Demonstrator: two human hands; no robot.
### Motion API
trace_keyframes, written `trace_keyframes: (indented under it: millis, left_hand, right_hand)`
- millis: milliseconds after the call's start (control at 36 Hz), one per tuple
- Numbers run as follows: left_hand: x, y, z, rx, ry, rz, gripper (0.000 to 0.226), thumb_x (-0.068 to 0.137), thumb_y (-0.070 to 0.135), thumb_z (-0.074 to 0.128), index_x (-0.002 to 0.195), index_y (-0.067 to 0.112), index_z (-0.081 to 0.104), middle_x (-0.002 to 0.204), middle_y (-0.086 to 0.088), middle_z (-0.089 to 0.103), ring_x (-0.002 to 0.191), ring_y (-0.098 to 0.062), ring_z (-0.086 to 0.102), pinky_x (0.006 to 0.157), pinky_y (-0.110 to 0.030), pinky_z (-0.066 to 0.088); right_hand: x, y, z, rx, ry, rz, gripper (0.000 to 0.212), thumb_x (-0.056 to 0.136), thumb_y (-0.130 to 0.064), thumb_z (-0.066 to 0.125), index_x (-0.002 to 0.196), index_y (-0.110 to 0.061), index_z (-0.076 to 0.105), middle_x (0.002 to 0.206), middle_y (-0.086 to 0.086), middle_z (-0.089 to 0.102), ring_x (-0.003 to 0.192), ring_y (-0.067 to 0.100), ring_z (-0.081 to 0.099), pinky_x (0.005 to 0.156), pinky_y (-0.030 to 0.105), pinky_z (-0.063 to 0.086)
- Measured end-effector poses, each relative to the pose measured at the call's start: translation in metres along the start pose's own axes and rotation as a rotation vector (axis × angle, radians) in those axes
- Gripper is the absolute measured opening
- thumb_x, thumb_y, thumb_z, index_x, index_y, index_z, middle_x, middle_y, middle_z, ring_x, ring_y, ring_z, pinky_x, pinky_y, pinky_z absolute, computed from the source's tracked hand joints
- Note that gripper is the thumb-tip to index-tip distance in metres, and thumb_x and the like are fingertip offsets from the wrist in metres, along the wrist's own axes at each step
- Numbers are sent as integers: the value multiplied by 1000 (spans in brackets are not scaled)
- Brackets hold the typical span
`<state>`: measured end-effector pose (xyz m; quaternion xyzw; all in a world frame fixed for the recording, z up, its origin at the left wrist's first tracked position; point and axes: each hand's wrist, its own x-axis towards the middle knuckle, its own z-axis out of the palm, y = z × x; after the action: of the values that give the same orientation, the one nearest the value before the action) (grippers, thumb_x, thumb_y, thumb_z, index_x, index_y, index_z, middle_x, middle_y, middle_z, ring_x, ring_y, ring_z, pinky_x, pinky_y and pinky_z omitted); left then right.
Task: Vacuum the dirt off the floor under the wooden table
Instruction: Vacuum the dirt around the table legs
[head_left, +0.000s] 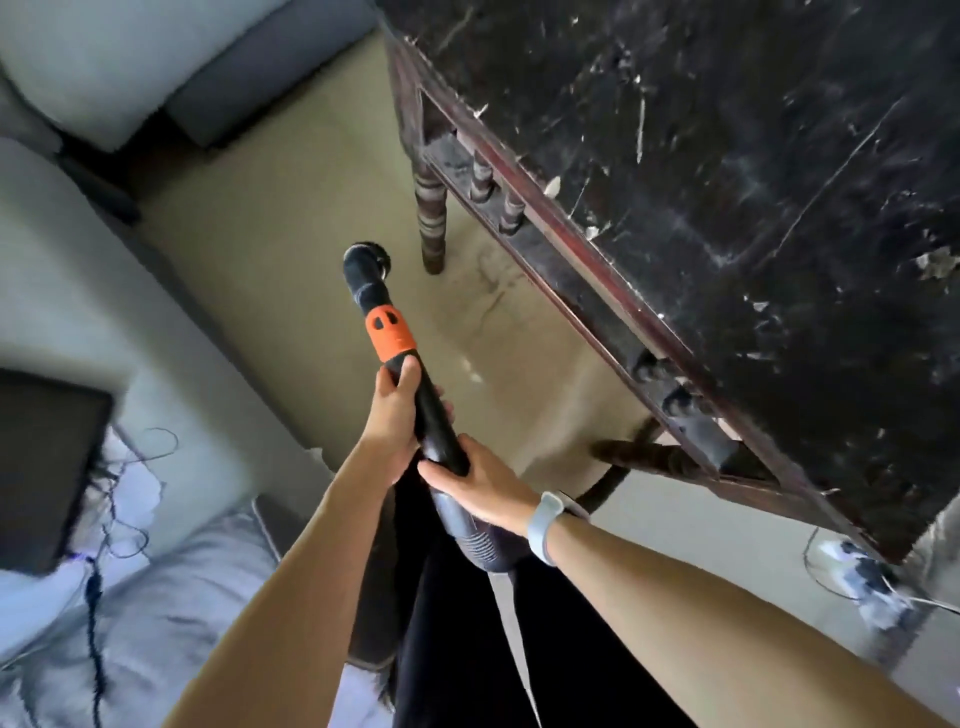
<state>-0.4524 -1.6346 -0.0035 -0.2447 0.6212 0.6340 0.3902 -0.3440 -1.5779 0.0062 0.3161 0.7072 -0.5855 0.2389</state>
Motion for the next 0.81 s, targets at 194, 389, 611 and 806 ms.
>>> trace_keyframes:
  millis: [194, 389, 611, 806]
  left_hand:
    - [37, 73, 6, 75, -121, -40, 10, 101, 25, 44, 99, 15, 44, 74, -8, 53, 57, -20, 56, 59, -35, 51]
    - [60, 96, 34, 65, -47, -323, 34, 100, 32, 44, 118, 2, 43, 81, -13, 55, 69, -27, 58, 56, -37, 53]
    - [92, 96, 60, 435, -233, -427, 19, 100, 24, 45, 105, 5, 49, 93, -13, 61, 88, -28, 58, 95, -45, 43]
    - [125, 120, 46, 722, -338, -582, 40, 100, 28, 46, 129, 0, 46, 113, -17, 60, 105, -34, 58, 88, -44, 46]
  right_hand:
    - [45, -55, -10, 0, 66, 69, 34, 89, -40, 61, 108, -13, 54, 95, 4, 64, 90, 24, 62, 71, 28, 44]
    - [67, -69, -52, -90, 49, 160, 29, 86, -40, 62, 88, -12, 55, 78, 4, 60, 74, 24, 59, 62, 28, 38]
    - [88, -58, -49, 15, 255, 306, 37, 87, -43, 62, 105, -13, 53, 98, 5, 65, 84, 23, 62, 70, 29, 48]
    - [115, -77, -12, -39, 430, 484, 44, 85, -54, 55, 113, -19, 53, 106, 3, 66, 95, 26, 64, 80, 33, 49]
